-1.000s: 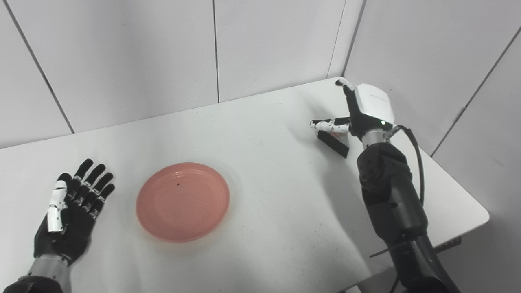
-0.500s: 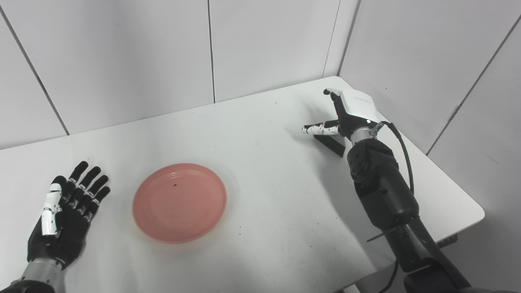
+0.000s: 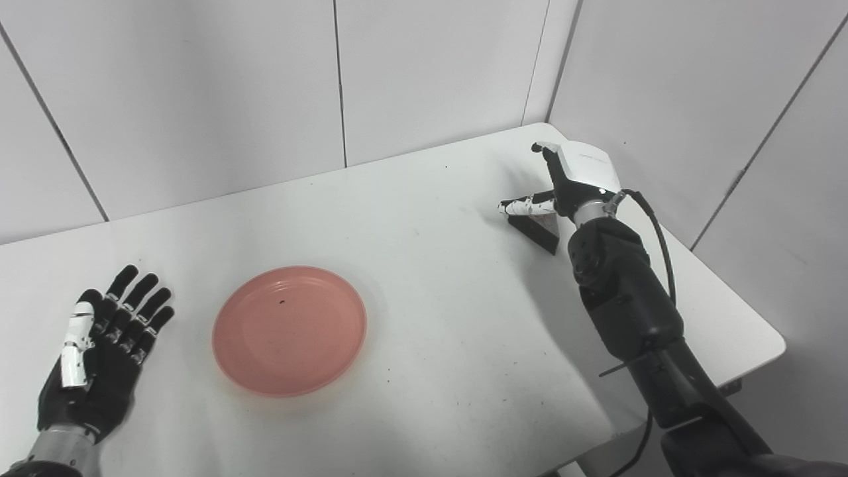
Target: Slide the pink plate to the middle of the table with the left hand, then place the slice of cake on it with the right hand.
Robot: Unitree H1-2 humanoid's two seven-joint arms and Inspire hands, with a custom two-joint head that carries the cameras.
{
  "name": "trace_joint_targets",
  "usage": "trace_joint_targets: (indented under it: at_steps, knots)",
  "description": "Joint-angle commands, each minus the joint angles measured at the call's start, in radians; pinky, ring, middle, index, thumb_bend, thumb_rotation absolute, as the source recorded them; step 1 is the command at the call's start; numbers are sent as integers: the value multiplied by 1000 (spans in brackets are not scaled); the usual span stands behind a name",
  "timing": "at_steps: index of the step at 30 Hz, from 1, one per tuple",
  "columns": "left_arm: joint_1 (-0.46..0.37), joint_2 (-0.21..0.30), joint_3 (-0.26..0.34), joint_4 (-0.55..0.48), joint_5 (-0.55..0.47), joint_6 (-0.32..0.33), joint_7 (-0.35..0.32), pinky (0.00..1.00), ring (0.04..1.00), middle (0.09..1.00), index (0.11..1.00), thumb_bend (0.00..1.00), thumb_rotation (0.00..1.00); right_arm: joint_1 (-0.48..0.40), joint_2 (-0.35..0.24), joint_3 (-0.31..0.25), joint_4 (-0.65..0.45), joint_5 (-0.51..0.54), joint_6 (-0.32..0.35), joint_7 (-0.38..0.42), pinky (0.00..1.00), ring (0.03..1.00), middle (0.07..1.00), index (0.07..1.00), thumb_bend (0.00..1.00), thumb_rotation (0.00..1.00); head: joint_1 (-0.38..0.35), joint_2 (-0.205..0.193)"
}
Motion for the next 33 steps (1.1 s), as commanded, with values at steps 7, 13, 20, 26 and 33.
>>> trace_joint_targets:
  at_steps: [7, 13, 20, 26, 33]
  knots:
    - [34, 21, -5, 24, 9, 62, 14, 950, 926, 938, 934, 353, 1000, -35, -45, -15, 11, -10, 1, 13, 637, 827, 877, 832, 864, 480, 5, 9]
    - [36, 24, -8, 18, 7, 62, 13, 958, 927, 935, 932, 355, 1000, -30, -40, 2, 28, -26, 1, 21, 623, 817, 866, 825, 883, 466, 4, 17]
    - [36, 26, -5, 16, 4, 69, 17, 956, 924, 934, 929, 356, 1000, -24, -51, 53, 78, 8, -2, -10, 643, 816, 860, 816, 883, 481, 4, 23]
    - [37, 25, -1, 10, 3, 79, 21, 955, 924, 935, 927, 354, 1000, -15, -45, 50, 96, 40, 0, -19, 668, 843, 874, 818, 871, 443, 3, 27]
    - [37, 25, 1, 12, 2, 77, 14, 959, 926, 937, 931, 351, 1000, -19, -46, 53, 119, 52, 0, -31, 674, 848, 881, 824, 860, 418, 3, 29]
